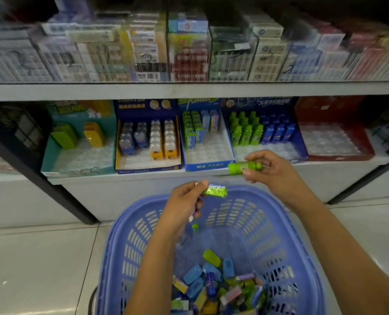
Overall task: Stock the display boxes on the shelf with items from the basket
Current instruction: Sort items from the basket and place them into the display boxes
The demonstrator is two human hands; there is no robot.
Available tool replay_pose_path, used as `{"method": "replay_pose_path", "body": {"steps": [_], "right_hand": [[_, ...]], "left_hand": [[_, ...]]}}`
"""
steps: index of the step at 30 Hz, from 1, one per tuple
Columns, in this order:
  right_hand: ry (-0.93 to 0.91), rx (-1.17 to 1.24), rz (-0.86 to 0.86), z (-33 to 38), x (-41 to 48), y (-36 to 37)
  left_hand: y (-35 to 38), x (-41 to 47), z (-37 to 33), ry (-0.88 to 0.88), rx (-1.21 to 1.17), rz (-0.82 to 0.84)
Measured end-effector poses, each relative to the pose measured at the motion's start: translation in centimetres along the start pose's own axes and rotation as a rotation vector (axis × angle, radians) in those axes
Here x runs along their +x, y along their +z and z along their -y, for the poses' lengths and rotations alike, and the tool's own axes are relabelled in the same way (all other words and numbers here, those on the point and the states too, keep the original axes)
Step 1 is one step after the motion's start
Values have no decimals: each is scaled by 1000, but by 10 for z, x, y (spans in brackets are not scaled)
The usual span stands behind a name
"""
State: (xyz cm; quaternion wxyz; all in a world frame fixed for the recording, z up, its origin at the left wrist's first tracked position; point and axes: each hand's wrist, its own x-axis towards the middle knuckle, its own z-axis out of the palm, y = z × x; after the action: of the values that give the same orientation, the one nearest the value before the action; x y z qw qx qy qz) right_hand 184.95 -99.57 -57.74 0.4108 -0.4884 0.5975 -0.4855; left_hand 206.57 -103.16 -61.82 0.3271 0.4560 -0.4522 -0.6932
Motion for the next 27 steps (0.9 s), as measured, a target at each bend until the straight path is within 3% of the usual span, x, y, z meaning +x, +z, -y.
{"method": "replay_pose_path", "body": {"steps": [4,8,10,16,21,27], "right_hand": [[-44,101,-67,2,4,-19],[37,322,-85,-3,8,-29],[62,323,-116,-3,10,-34],[24,23,-202,7,31,-40],[-17,-409,-220,23,63,-41],[-3,-691,-307,24,94,-30]], "left_hand": [[5,0,-3,-13,-35,-22],[12,1,-4,-21,-56,-30],[17,2,-5,-22,-63,-31],[26,4,-8,-37,-115,-26],[28,5,-9,-64,-138,-53],[25,5,-10,-69,-149,-79]]}}
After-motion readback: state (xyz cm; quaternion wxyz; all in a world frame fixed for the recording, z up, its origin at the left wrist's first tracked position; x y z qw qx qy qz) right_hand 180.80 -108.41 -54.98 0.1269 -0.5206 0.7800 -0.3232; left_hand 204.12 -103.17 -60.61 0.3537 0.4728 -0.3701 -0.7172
